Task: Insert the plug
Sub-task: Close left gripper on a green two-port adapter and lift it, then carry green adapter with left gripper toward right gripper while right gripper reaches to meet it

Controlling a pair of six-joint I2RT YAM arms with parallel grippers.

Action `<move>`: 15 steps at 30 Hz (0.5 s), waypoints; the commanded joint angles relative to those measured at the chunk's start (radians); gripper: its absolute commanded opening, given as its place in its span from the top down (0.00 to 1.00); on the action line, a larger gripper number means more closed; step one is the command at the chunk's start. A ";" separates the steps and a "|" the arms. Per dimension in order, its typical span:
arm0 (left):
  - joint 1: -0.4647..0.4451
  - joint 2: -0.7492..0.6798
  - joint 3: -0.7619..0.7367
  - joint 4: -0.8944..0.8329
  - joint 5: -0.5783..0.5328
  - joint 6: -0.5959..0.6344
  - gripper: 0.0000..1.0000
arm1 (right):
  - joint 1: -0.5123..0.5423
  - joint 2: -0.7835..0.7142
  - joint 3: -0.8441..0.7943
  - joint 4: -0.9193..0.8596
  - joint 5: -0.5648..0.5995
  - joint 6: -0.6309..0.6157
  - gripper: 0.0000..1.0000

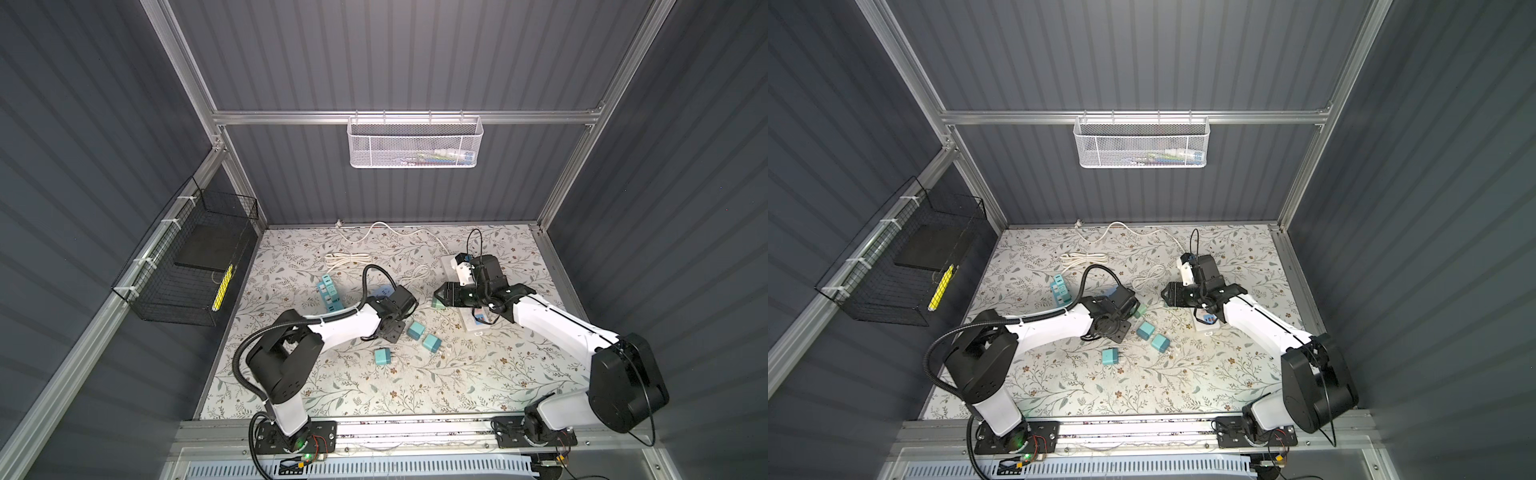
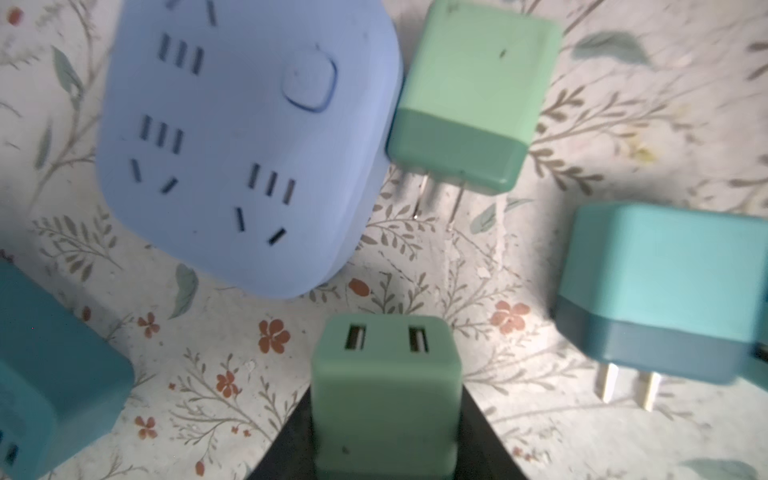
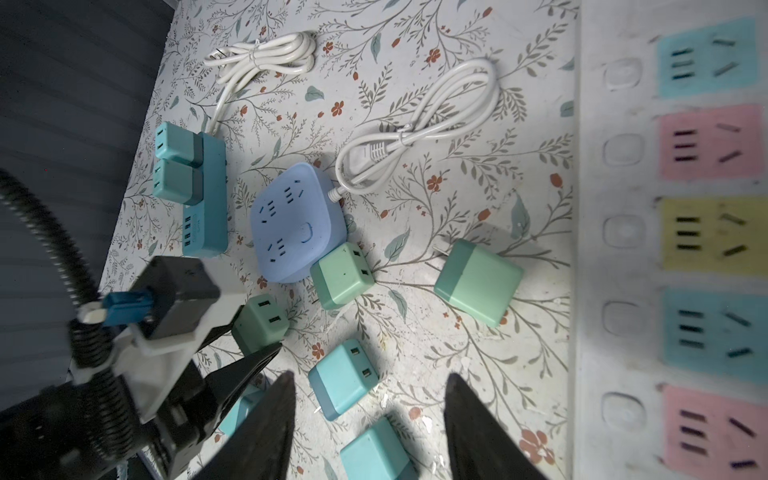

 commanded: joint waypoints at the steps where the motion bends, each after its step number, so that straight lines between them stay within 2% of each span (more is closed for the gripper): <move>1: 0.002 -0.102 -0.045 0.112 0.031 0.051 0.70 | 0.001 -0.029 -0.013 -0.018 0.011 -0.009 0.42; 5: 0.001 -0.220 -0.138 0.275 0.084 0.084 0.71 | 0.002 -0.050 -0.010 -0.014 -0.022 0.016 0.44; 10: -0.002 -0.342 -0.250 0.486 0.135 0.125 0.73 | 0.008 -0.049 0.009 0.020 -0.163 0.071 0.45; 15: -0.003 -0.376 -0.285 0.531 0.132 0.137 0.73 | 0.039 0.006 0.044 0.065 -0.298 0.108 0.44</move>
